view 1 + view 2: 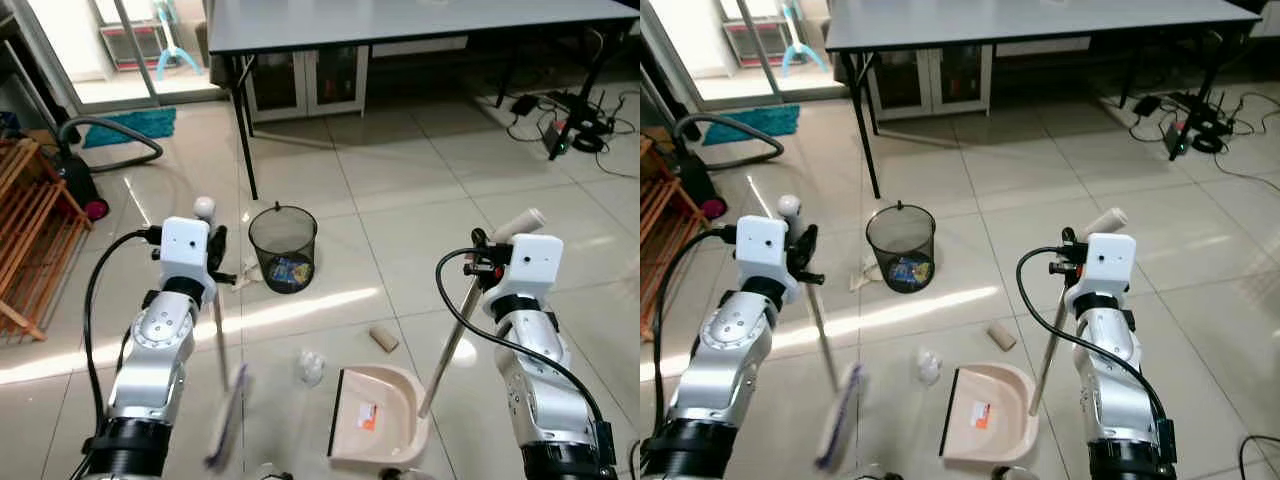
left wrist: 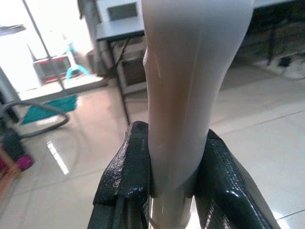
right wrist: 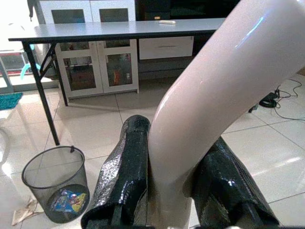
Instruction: Sweep floor
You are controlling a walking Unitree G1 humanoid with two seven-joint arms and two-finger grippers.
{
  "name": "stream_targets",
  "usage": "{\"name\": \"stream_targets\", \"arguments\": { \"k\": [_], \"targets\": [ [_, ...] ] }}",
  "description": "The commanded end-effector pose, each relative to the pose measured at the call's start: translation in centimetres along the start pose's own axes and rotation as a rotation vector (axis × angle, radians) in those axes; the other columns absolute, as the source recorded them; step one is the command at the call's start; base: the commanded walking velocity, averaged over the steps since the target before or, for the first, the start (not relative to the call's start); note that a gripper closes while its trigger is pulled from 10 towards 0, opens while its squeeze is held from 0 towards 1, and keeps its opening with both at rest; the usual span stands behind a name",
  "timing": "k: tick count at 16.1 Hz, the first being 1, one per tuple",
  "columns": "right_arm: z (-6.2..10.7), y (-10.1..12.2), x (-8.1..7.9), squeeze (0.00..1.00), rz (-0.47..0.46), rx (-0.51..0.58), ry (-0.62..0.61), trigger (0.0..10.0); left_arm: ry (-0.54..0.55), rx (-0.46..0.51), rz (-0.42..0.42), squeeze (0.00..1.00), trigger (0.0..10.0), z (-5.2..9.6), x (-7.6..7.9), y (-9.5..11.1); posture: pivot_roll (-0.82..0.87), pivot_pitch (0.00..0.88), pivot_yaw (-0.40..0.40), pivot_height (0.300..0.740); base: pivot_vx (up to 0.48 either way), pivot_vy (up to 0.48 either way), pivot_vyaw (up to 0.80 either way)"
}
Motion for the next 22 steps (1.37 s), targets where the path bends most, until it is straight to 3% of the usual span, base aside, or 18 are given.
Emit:
{"name": "stream_targets", "arguments": {
  "k": [1, 4, 6, 7, 12, 13, 14, 16, 17, 19, 22],
  "targets": [
    [-0.5, 1.0, 0.2, 0.00, 0.004, 0.058, -0.001, 10.0, -0.032, 0.086, -0.002, 0.00, 10.0, -0.4, 0.3, 1.5, 0.01, 0.064, 0.060, 0.740, 0.000, 0.000, 0.00],
    [-1.4, 1.2, -0.1, 0.00, -0.059, 0.068, 0.029, 10.0, -0.049, 0.116, 0.050, 0.00, 10.0, -0.7, -0.1, 1.7, 0.02, 0.048, 0.055, 0.740, 0.000, 0.000, 0.00],
    [-1.9, 1.0, -0.6, 0.00, -0.029, 0.022, 0.055, 10.0, -0.052, 0.070, 0.018, 0.00, 10.0, -1.1, -0.4, 1.3, 0.03, 0.061, 0.057, 0.740, 0.000, 0.000, 0.00],
    [-1.8, 1.1, -0.8, 0.00, -0.060, 0.023, 0.059, 10.0, -0.054, 0.078, 0.015, 0.00, 10.0, -1.2, -0.4, 1.5, 0.03, 0.057, 0.055, 0.740, 0.000, 0.000, 0.00],
    [-2.3, 0.5, -1.0, 0.00, -0.118, -0.003, 0.052, 10.0, -0.023, 0.049, 0.100, 0.00, 10.0, -2.1, -0.8, 1.8, 0.05, 0.048, 0.041, 0.740, 0.000, 0.000, 0.00],
    [-2.6, 0.5, -1.0, 0.00, -0.114, -0.009, 0.059, 10.0, -0.010, 0.008, 0.132, 0.00, 10.0, -2.3, -0.8, 1.5, 0.05, 0.054, 0.037, 0.740, 0.000, 0.000, 0.00],
    [-2.8, 0.7, -1.0, 0.00, -0.099, -0.003, 0.058, 10.0, 0.006, -0.009, 0.097, 0.00, 10.0, -2.6, -1.0, 1.3, 0.05, 0.051, 0.033, 0.740, 0.000, 0.000, 0.00],
    [-3.3, 0.9, -0.9, 0.00, -0.071, -0.015, 0.040, 10.0, 0.057, -0.006, 0.054, 0.00, 10.0, -3.2, -1.7, 1.5, 0.05, 0.053, 0.033, 0.740, 0.000, 0.000, 0.00],
    [-3.7, 0.5, -0.9, 0.00, -0.056, -0.062, 0.015, 10.0, 0.049, 0.009, 0.081, 0.00, 10.0, -3.8, -1.8, 2.3, 0.05, 0.057, 0.032, 0.740, 0.000, 0.000, 0.00],
    [-3.6, 0.1, -1.0, 0.00, -0.074, -0.118, 0.014, 10.0, 0.058, -0.025, 0.090, 0.00, 10.0, -3.8, -1.8, 2.1, 0.05, 0.061, 0.033, 0.740, 0.000, 0.000, 0.00],
    [-3.6, 0.1, -1.6, 0.00, -0.029, -0.109, 0.068, 10.0, 0.079, -0.069, 0.098, 0.00, 10.0, -3.6, -1.8, 1.1, 0.05, 0.065, 0.036, 0.740, 0.000, 0.000, 0.00]
  ]
}}
Point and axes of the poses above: a point about 5 cm out from each wrist's last joint towards the gripper, its own z axis pointing back from the gripper into the wrist, its own y axis along the axis of the wrist's last joint, x = y × z, the point moved 2 cm from there along -z, pointing out of the wrist towards the gripper, and after that the axes turned 9 degrees about z, right-handed, at the moved point
